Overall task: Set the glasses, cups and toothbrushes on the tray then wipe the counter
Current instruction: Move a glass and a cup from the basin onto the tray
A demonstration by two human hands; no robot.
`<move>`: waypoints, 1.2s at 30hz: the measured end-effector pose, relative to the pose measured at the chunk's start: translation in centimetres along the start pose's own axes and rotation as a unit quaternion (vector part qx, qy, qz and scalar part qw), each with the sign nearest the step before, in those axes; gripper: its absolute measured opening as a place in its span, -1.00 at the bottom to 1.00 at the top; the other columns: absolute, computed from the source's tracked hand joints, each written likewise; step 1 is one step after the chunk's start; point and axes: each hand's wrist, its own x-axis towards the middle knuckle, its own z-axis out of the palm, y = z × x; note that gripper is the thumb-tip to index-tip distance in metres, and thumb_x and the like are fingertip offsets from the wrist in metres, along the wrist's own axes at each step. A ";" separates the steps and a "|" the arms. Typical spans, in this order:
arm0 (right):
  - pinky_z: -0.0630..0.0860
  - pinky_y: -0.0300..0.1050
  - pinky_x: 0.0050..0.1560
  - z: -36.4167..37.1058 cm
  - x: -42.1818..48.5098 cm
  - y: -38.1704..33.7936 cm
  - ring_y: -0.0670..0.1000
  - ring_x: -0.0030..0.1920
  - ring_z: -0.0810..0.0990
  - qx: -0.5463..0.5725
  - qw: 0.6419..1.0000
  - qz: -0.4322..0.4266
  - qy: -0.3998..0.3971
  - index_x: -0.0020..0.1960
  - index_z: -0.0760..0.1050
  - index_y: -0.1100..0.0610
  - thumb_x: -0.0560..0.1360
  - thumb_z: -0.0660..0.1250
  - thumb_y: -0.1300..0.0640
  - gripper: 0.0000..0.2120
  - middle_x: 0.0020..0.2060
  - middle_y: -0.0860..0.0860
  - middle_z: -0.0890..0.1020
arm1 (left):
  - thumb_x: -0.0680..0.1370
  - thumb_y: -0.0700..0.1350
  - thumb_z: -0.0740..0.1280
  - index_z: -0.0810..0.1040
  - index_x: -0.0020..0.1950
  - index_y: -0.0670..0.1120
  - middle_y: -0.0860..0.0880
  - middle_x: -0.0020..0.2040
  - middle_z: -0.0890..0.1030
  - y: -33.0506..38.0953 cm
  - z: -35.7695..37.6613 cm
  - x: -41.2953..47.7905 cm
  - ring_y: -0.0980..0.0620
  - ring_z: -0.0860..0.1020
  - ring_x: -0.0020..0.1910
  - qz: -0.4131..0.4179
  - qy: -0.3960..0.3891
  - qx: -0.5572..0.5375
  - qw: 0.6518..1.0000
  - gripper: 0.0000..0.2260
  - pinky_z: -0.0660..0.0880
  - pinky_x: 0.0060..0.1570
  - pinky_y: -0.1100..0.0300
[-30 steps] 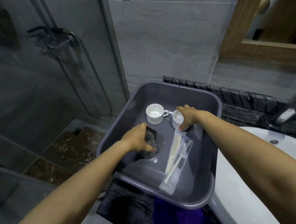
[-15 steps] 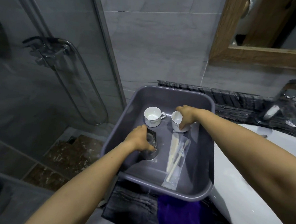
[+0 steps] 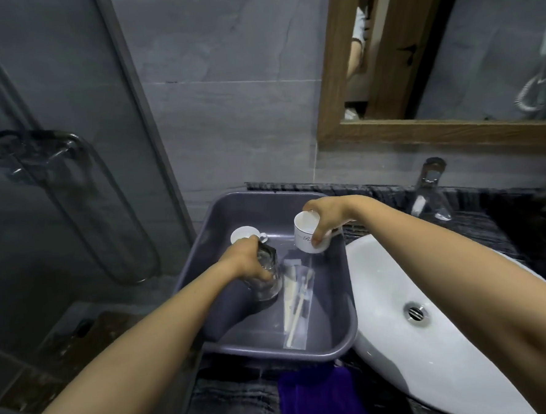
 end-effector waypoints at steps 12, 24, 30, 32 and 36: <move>0.47 -0.09 -0.28 -3.7 -10.1 5.3 0.10 -0.23 0.54 0.054 0.996 0.042 0.056 0.18 0.40 0.15 0.26 0.51 0.07 -0.45 0.07 0.18 0.61 | 0.16 0.03 0.52 0.45 0.06 -0.11 -0.06 -0.01 0.57 9.0 -4.7 1.7 -0.02 0.47 -0.13 0.151 0.058 0.068 0.985 -0.45 0.44 -0.16 0.14; 0.44 -0.18 -0.28 -5.3 -21.6 19.8 0.01 -0.18 0.55 0.040 0.990 0.104 0.081 0.12 0.34 0.00 0.28 0.51 0.00 -0.48 -0.11 -0.07 0.51 | 0.20 0.03 0.52 0.42 0.12 -0.13 -0.05 -0.03 0.54 27.8 -1.7 2.9 -0.05 0.49 -0.05 0.235 0.033 0.127 0.963 -0.42 0.47 -0.10 0.07; 0.49 -0.04 0.00 -5.4 -27.0 28.9 0.08 0.10 0.50 0.013 0.988 0.133 0.081 0.22 0.38 0.06 0.28 0.50 -0.04 -0.42 0.11 -0.03 0.50 | 0.21 0.05 0.52 0.42 0.16 -0.13 -0.08 0.06 0.57 38.3 3.5 3.8 -0.04 0.49 -0.03 0.265 0.021 0.126 0.956 -0.40 0.49 -0.08 0.08; 0.49 0.02 0.13 -5.5 -28.7 32.0 0.08 0.15 0.48 0.020 0.986 0.144 0.082 0.28 0.36 0.05 0.28 0.51 -0.04 -0.37 0.15 -0.03 0.48 | 0.21 0.06 0.53 0.40 0.22 -0.13 -0.08 0.12 0.56 41.7 5.2 4.4 -0.06 0.51 0.05 0.276 0.013 0.117 0.954 -0.33 0.51 0.02 0.07; 0.47 -0.06 -0.01 -5.0 -30.9 36.5 0.07 0.09 0.48 0.046 0.984 0.154 0.078 0.13 0.36 0.02 0.30 0.50 0.00 -0.51 0.07 -0.04 0.46 | 0.22 0.06 0.55 0.35 0.30 -0.15 -0.10 0.21 0.54 46.3 7.6 5.6 -0.08 0.49 0.15 0.289 -0.005 0.116 0.950 -0.25 0.44 0.02 0.16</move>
